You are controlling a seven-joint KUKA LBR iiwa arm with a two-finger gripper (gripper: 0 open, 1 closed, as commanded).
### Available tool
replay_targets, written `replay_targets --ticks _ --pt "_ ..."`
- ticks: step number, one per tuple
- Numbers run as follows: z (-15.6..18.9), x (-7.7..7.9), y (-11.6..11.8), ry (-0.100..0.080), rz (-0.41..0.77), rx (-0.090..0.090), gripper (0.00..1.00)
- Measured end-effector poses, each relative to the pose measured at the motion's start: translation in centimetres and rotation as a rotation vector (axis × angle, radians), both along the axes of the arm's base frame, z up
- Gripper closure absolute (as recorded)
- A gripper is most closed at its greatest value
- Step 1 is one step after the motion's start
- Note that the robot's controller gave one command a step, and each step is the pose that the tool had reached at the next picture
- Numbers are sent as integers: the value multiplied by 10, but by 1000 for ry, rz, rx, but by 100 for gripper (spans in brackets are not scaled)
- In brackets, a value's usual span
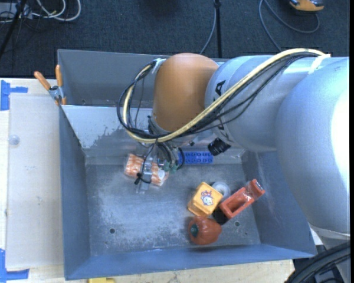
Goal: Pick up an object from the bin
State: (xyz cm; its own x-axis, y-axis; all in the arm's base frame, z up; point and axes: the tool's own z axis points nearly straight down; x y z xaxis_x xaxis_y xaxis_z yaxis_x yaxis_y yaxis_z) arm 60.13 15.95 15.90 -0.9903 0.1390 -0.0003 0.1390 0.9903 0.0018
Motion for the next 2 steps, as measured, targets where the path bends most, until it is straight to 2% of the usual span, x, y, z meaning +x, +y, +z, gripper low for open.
replay_targets --ticks 1,2 --pt "-11 10 -18 1 37 -2 0" --pt "-89 6 -26 0 -91 0 0"
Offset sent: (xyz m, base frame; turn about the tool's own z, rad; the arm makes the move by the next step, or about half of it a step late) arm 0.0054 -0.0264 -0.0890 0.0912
